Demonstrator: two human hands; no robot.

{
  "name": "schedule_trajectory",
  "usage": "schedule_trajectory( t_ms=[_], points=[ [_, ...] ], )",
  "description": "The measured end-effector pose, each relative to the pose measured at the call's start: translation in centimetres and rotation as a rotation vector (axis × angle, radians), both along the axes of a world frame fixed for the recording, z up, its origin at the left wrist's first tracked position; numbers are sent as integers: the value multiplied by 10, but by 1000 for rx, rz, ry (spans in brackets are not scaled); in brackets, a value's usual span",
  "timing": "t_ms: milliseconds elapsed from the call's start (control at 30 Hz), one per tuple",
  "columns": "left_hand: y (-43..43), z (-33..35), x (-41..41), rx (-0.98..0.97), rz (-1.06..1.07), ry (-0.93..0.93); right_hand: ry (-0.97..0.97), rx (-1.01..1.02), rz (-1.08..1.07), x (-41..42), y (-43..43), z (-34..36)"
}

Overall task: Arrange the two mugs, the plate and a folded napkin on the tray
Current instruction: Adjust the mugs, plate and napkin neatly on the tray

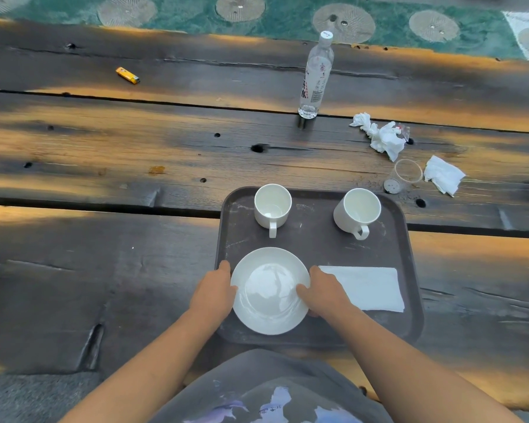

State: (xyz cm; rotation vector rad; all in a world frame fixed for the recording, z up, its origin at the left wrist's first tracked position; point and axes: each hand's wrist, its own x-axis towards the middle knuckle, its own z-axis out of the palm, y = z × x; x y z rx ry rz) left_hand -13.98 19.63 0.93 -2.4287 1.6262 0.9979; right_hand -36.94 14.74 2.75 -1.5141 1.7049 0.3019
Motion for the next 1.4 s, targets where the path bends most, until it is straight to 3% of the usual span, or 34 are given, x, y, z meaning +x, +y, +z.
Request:
schedule_trajectory(
  t_ms=[200,1033,1400],
  points=[
    [3,18,-10,-19,-108,-129,-13,-40,26,-8,3,4],
    [-35,44,-167,-92,-345,-50,-2,-148,99,-146,-26,25],
    [-31,32,-208,-108,-411,-22,-9,-228,356,-178,-4,15]
  ],
)
